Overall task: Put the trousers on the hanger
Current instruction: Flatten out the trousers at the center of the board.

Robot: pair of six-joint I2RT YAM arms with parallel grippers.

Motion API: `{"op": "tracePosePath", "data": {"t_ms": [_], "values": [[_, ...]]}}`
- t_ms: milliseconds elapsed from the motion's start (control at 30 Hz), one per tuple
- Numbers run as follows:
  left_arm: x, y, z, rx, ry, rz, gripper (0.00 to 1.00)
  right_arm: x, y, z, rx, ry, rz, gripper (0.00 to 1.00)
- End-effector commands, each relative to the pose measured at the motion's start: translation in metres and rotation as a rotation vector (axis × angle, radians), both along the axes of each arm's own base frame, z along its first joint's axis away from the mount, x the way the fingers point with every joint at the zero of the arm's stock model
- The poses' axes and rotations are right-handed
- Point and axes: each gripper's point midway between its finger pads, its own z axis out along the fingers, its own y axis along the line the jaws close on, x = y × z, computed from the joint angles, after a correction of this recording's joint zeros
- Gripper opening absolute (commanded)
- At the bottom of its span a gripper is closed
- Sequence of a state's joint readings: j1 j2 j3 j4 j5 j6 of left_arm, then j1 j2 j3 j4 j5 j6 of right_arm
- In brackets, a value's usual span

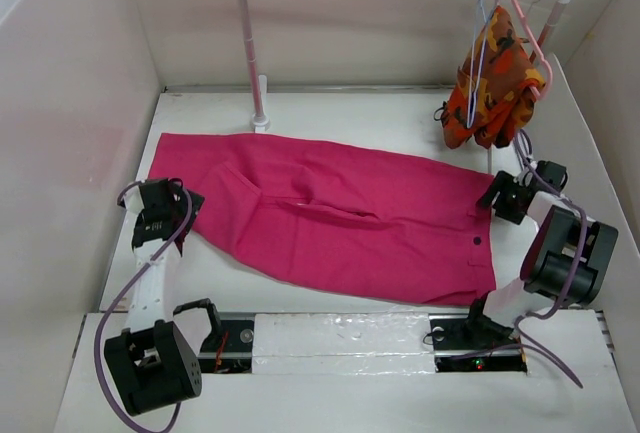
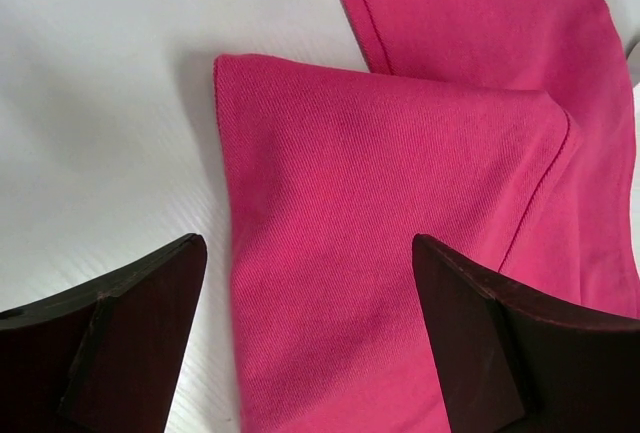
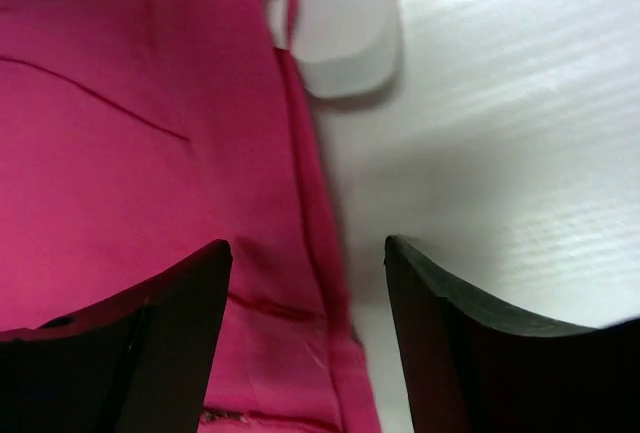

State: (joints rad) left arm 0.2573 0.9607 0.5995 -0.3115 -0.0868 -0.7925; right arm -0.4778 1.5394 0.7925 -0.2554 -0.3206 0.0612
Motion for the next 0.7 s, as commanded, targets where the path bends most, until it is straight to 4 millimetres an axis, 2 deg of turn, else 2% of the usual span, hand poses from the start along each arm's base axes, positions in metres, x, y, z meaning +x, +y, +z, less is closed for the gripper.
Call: {"op": "tracePosePath", "data": {"t_ms": [0,33,67,100,133,200,233,267,300,333,367,433,467,533,567,600,667], "values": [[0.005,0.002,0.006,0.029,-0.038,-0.022,0.8,-0.01,0.032,-0.022,0.162,-0.012,0.04,0.68],[0.006,0.001,0.006,0.024,-0.042,-0.025,0.79,-0.008,0.034,-0.023,0.172,-0.031,0.025,0.58],[0.006,0.001,0.007,0.024,-0.046,-0.028,0.79,-0.011,0.037,-0.026,0.185,-0.034,0.025,0.55],[0.007,0.001,0.006,0.025,-0.049,-0.028,0.79,-0.013,0.039,-0.028,0.204,-0.041,0.02,0.46],[0.007,0.0,0.005,0.022,-0.048,-0.032,0.79,-0.016,0.042,-0.032,0.216,-0.041,0.019,0.27],[0.006,-0.001,0.004,0.02,-0.046,-0.033,0.78,-0.015,0.041,-0.029,0.228,-0.052,0.022,0.15],[0.006,-0.001,0.003,0.019,-0.046,-0.034,0.78,-0.011,0.036,-0.019,0.217,-0.077,0.023,0.0],[0.005,-0.001,0.004,0.022,-0.046,-0.035,0.78,-0.01,0.031,-0.011,0.21,-0.093,0.011,0.0],[0.004,-0.001,0.003,0.027,-0.044,-0.04,0.78,-0.006,0.016,0.01,0.148,-0.134,-0.026,0.0],[0.004,-0.001,0.002,0.026,-0.043,-0.041,0.78,-0.006,0.016,0.021,0.135,-0.155,-0.024,0.0],[0.004,-0.001,0.003,0.028,-0.045,-0.045,0.77,0.0,0.002,0.041,0.084,-0.189,-0.051,0.0],[0.004,-0.004,0.002,0.018,-0.045,-0.058,0.76,0.0,-0.013,0.062,0.008,-0.195,-0.104,0.0],[0.004,-0.004,0.003,0.018,-0.046,-0.061,0.76,0.008,-0.027,0.087,-0.039,-0.236,-0.128,0.0],[0.004,-0.008,0.002,0.011,-0.046,-0.08,0.75,0.008,-0.042,0.097,-0.077,-0.213,-0.175,0.0],[0.003,-0.009,0.001,0.01,-0.046,-0.09,0.75,0.01,-0.048,0.092,-0.081,-0.183,-0.188,0.0],[0.003,-0.01,0.001,0.009,-0.047,-0.096,0.75,0.017,-0.064,0.106,-0.12,-0.187,-0.219,0.0],[0.001,-0.012,-0.002,0.006,-0.04,-0.108,0.75,0.02,-0.076,0.104,-0.147,-0.142,-0.24,0.0]]}}
